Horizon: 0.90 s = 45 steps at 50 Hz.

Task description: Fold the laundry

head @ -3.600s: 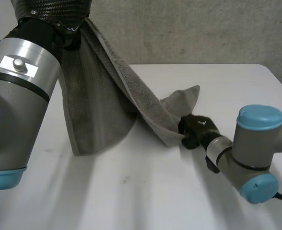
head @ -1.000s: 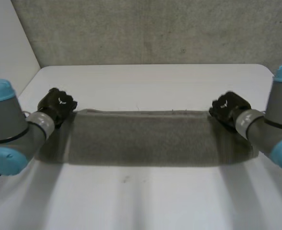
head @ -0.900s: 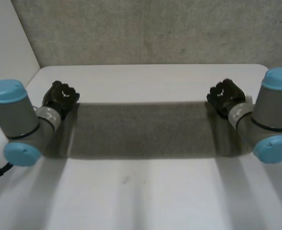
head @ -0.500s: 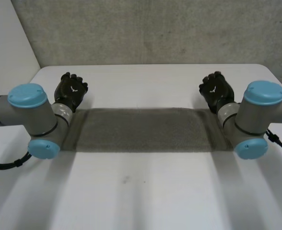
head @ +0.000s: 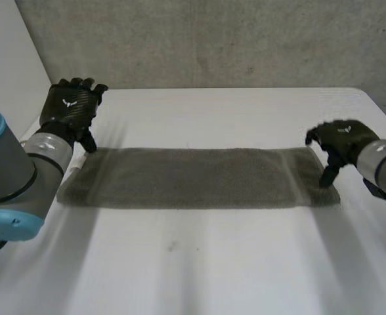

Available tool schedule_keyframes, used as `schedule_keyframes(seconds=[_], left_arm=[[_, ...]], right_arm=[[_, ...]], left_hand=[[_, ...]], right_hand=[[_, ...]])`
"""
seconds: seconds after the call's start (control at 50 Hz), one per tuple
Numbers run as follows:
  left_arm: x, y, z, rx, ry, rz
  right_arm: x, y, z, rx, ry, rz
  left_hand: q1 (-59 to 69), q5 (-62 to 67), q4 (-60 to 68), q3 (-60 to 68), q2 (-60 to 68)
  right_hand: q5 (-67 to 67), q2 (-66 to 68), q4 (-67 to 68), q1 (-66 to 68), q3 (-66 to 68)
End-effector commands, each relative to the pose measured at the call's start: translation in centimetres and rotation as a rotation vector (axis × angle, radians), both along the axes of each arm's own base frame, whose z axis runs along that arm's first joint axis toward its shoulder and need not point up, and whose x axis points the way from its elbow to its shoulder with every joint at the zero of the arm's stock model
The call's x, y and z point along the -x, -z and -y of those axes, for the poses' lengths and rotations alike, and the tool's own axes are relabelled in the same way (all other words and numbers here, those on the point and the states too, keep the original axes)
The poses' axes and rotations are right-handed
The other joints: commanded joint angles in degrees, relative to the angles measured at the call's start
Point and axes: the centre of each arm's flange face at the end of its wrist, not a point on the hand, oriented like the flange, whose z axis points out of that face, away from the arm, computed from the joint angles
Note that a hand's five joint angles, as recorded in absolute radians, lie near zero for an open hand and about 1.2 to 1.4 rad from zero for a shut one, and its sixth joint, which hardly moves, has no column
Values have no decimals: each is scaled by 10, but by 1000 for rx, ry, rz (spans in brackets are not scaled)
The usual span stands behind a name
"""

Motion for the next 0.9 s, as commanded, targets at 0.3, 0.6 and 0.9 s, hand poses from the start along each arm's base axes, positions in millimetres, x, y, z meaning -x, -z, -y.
schedule_keyframes(seconds=[0.3, 0.6, 0.9], left_arm=[[-9, 21, -9, -100, -19, -70], [-11, 25, -10, -108, -24, -65], [-12, 24, -13, -107, -26, -67]], right_arm=[[24, 72, 10, -30, 21, 7], [31, 90, 21, -25, 35, -19], [65, 98, 42, 34, 54, -195]], left_hand=[[3, -16, 4, 3, 5], [3, -16, 4, 3, 5], [3, -16, 4, 3, 5]], right_hand=[[255, 233, 233, 264, 229], [332, 310, 310, 341, 306], [599, 578, 577, 608, 573]])
